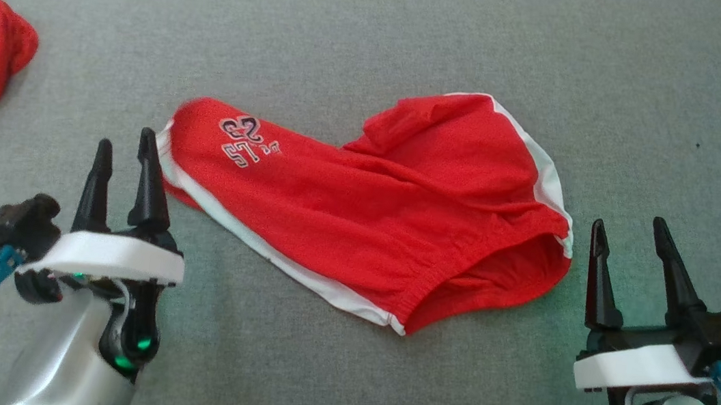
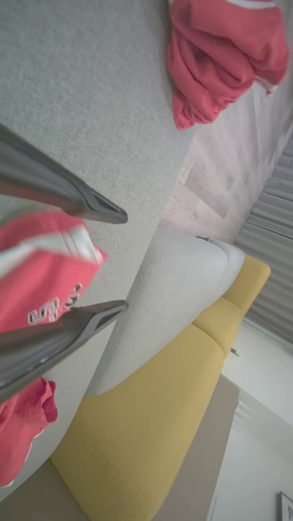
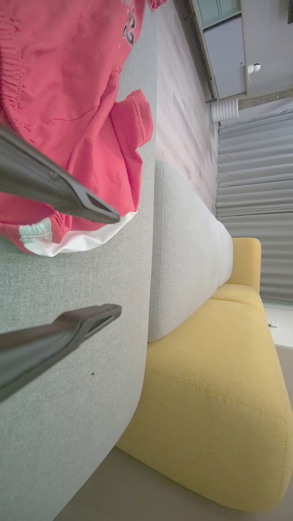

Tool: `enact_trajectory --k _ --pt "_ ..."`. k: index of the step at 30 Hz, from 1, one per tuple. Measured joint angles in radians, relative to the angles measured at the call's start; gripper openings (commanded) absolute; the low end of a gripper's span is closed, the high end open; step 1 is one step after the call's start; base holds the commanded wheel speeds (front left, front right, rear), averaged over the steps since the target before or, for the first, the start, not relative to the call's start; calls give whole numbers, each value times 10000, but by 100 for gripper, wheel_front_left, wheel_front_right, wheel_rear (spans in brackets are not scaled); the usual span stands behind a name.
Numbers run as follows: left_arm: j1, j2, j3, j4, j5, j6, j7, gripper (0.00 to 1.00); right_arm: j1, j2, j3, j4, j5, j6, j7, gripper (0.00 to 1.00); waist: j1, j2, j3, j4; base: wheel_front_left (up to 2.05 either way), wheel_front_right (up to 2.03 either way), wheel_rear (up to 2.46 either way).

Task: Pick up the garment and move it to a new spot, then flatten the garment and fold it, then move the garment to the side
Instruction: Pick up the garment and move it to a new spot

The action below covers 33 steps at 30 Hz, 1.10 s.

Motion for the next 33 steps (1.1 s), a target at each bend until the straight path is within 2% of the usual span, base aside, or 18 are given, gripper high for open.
enact_trajectory --k 5,9,15,23,33 --pt "612 -104 217 -401 1154 -362 -12 100 4 0 -4 35 -142 0 0 100 -1 0 -332 161 0 0 0" --pt "1381 -117 328 -792 2140 -359 -12 100 58 0 -21 40 -247 0 0 100 -2 0 -750 330 0 0 0" --pt "2704 -328 382 -1292 2943 -278 -12 100 929 0 -23 17 -245 0 0 100 -3 0 -1464 660 0 0 0" --pt "4230 -550 660 -1983 3473 10 -12 100 1965 15 267 -336 174 0 0 100 -4 0 -2184 1037 0 0 0" --pt "4683 -719 648 -2025 3651 132 -12 100 2293 17 359 -443 458 -2 0 100 -2 0 -2438 1119 0 0 0"
